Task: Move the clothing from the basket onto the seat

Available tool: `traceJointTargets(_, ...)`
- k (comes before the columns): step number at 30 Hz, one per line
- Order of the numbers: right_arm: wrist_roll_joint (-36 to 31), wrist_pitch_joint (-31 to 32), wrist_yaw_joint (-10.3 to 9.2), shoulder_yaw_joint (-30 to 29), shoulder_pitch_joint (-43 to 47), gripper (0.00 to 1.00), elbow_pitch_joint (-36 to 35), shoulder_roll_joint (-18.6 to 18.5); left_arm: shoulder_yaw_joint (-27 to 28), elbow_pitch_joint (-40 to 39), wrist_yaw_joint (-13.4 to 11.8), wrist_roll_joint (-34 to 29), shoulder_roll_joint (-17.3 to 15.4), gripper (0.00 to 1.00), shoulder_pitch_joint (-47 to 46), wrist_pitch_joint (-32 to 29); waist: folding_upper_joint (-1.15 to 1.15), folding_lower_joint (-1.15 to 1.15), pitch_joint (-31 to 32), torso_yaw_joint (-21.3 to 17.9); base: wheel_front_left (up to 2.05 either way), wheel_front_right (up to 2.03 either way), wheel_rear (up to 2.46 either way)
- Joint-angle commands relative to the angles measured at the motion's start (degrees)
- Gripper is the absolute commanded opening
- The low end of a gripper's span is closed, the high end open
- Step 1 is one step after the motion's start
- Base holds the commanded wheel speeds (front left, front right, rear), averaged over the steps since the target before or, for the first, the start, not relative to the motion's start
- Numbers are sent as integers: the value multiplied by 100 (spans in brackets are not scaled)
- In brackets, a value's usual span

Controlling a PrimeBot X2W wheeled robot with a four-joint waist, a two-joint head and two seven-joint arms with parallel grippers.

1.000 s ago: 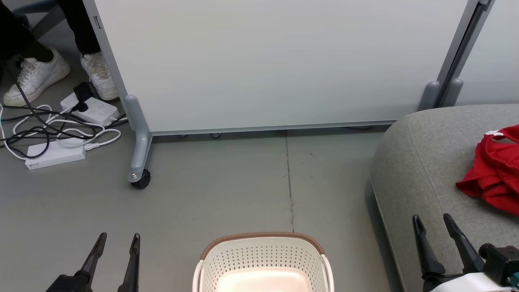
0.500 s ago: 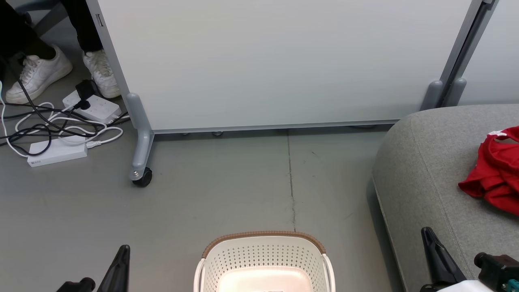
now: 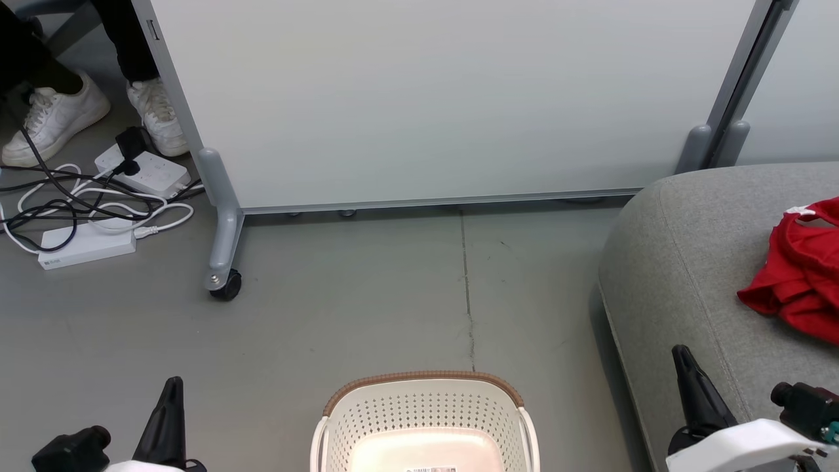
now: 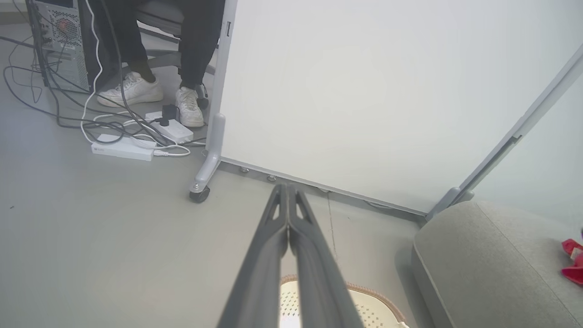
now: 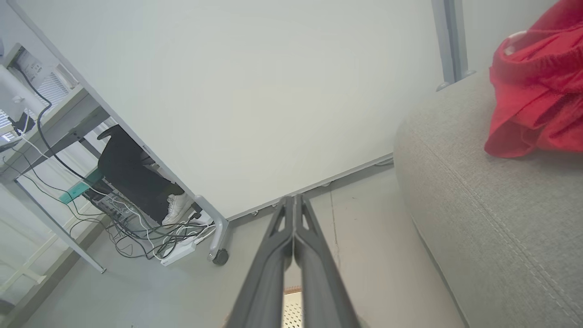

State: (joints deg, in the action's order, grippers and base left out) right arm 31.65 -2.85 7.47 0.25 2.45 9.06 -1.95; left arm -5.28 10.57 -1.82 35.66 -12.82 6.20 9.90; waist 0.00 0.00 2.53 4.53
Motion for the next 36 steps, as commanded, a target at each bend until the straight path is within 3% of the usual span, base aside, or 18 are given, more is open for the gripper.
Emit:
traceJointTargets(1, 238, 46, 2, -3, -234, 0, 12, -40, 132, -36, 50, 202, -16, 0, -227, -57, 0, 0, -4, -6, 0, 0, 0)
traceJointTargets(36, 2931, 347, 4, 154, -1317, 0, 979, -73, 1077, 336, 450, 2527, 412, 0, -927, -830, 0, 0, -105, -149, 0, 0, 0)
